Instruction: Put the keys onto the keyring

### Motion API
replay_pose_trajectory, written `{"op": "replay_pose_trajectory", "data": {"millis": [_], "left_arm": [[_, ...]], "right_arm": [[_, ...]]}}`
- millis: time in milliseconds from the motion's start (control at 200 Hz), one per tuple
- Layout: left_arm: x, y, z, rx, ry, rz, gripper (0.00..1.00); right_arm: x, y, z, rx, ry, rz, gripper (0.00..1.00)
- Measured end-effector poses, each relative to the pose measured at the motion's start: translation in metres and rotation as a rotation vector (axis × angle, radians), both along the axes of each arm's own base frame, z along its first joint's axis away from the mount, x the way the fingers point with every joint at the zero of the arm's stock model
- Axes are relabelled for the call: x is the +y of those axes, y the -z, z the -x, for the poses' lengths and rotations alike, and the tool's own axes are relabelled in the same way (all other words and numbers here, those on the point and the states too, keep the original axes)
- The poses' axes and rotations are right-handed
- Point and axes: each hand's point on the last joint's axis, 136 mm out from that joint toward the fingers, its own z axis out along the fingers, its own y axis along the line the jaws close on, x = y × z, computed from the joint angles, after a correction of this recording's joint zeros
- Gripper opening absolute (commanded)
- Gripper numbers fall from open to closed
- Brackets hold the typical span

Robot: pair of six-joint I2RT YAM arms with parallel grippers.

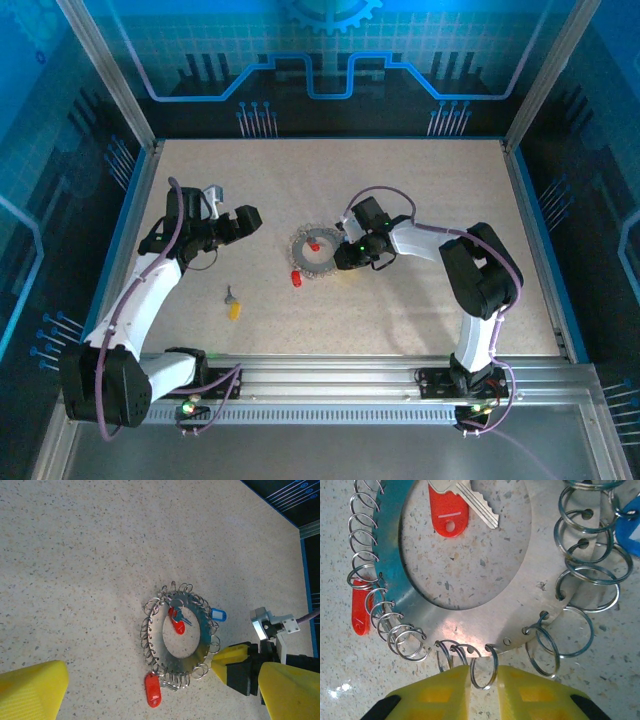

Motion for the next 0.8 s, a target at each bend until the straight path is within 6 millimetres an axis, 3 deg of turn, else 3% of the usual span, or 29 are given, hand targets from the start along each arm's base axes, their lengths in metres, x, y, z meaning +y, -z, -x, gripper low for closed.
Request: {"op": "replay_pose_trajectory", "data": {"millis": [455,800], "left_arm": [[0.0,0.0,0.001,-0.001,0.002,-0.002,0.99],[0.0,0.002,0.003,0.01,0.003,-0.003,0.99]], "right_arm": [[0.005,0.004,0.003,0.027,0.003,-0.005,0.23],[0.011,0.0,0.003,0.031,-0.001,-0.042,0.11]]}}
